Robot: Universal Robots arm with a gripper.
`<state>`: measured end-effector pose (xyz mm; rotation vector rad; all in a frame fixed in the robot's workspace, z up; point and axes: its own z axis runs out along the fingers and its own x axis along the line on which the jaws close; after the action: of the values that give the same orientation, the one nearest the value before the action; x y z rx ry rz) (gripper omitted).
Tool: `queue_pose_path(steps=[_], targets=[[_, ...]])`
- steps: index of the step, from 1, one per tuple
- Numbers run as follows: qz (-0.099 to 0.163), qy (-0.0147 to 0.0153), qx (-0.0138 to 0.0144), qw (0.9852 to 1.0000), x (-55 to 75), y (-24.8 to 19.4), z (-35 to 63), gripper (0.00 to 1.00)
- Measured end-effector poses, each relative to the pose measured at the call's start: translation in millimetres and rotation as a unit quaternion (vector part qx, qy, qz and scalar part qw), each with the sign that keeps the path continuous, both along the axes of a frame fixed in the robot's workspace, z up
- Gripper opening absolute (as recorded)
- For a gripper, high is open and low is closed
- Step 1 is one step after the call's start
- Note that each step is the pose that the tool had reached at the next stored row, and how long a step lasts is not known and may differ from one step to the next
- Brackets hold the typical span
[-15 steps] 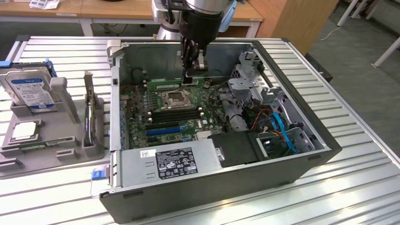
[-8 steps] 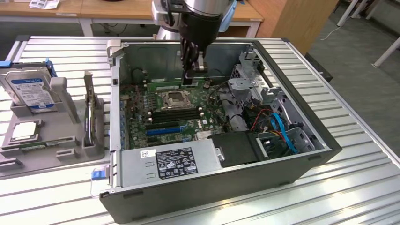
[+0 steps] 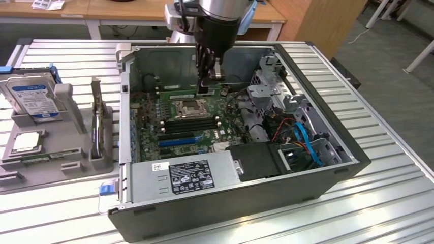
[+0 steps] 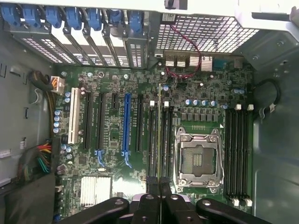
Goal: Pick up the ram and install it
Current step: 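Insert the ram into the slot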
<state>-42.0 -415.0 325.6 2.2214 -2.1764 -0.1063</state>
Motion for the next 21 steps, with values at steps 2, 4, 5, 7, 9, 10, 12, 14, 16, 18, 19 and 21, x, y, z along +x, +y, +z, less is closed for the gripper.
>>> queue_pose_path(steps=[2, 4, 5, 7, 9, 10, 12, 14, 16, 18, 19, 21], targets=[[0.000, 0.0000, 0.0000, 1.0000, 0.0, 0.0, -1.2, 0.12], [0.000, 0.0000, 0.0000, 1.0000, 0.0, 0.0, -2.4, 0.12], [0.000, 0.0000, 0.0000, 1.0000, 0.0, 0.0, -3.1, 0.12], [0.000, 0.0000, 0.0000, 1.0000, 0.0, 0.0, -4.5, 0.12], [0.000, 0.0000, -0.0001, 1.0000, 0.0, 0.0, -5.8, 0.12], [0.000, 0.0000, 0.0000, 1.0000, 0.0, 0.0, -6.6, 0.12], [0.000, 0.0000, -0.0001, 1.0000, 0.0, 0.0, -7.9, 0.12], [0.000, 0.0000, 0.0000, 1.0000, 0.0, 0.0, -9.4, 0.12], [0.000, 0.0000, 0.0000, 1.0000, 0.0, 0.0, -10.7, 0.12], [0.000, 0.0000, 0.0000, 1.0000, 0.0, 0.0, -12.1, 0.12], [0.000, 0.0000, 0.0000, 1.0000, 0.0, 0.0, -12.8, 0.12], [0.000, 0.0000, 0.0000, 1.0000, 0.0, 0.0, -14.1, 0.12]])
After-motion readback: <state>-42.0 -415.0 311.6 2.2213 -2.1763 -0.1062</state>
